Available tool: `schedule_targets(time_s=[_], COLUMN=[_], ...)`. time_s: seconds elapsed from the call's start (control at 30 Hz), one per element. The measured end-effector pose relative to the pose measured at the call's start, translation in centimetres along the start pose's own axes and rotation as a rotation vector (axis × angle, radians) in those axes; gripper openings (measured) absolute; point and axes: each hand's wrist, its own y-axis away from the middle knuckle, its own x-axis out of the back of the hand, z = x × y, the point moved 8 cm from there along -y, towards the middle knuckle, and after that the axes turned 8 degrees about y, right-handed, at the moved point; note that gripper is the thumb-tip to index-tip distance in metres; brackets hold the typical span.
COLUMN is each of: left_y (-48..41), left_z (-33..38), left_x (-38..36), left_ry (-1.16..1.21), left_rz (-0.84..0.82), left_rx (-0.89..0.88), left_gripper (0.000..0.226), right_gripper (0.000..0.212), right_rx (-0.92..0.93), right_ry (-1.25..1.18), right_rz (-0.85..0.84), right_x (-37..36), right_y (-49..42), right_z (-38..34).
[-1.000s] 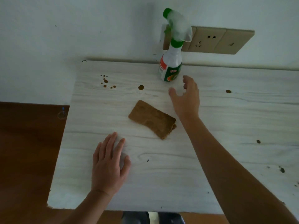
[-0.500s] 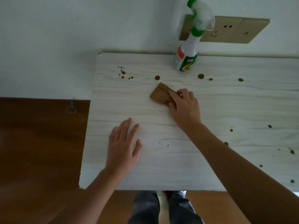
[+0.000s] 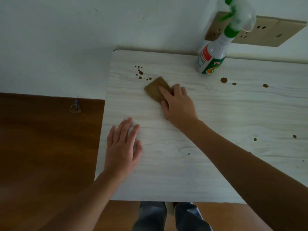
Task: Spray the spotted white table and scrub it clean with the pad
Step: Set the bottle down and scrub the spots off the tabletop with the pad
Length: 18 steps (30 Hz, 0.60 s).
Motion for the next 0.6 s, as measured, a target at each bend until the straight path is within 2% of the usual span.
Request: schedule_targets(time_s=[0.07,0.13,0.27,0.37,0.47,0.6], left_y=[-0.1,-0.1,-0.1,-0.1,-0.1,0.0], left_z=[0.0,0.0,-0.1,0.0,-0.1,0.0], left_x=[0.0,-0.1,-0.1,0.0,-0.1,0.1], left_ry=[-0.001,-0.004,0.001,0.0,-0.007,-0.009], left_rz=[0.002,0.005,0.02,0.03,0.03,0.034], left_rx=[-0.002,-0.003,-0.008,-0.008,-0.005,-0.007], left_gripper=[0.054,0.054,0.053,0.053,0.054,0.054], right_gripper=[0.049,0.048,0.047,0.049,0.051,0.051], right_rx=[0.053,0.01,-0.263,-0.403,-0.295,0.043], right_ry=[0.016,0.041,0.072,0.043,0.02,-0.029], right_rz=[0.004,0.029,0.044,-0.008,-0.022,-0.01], right_x=[0.0,0.6,1.2,0.3,-0.3,-0.3], right_y=[1.7,1.9,-1.8,-5.7,-7.3,-2.9], right_z=[0.9,3.2,7.1,5.9,1.4,-3.3])
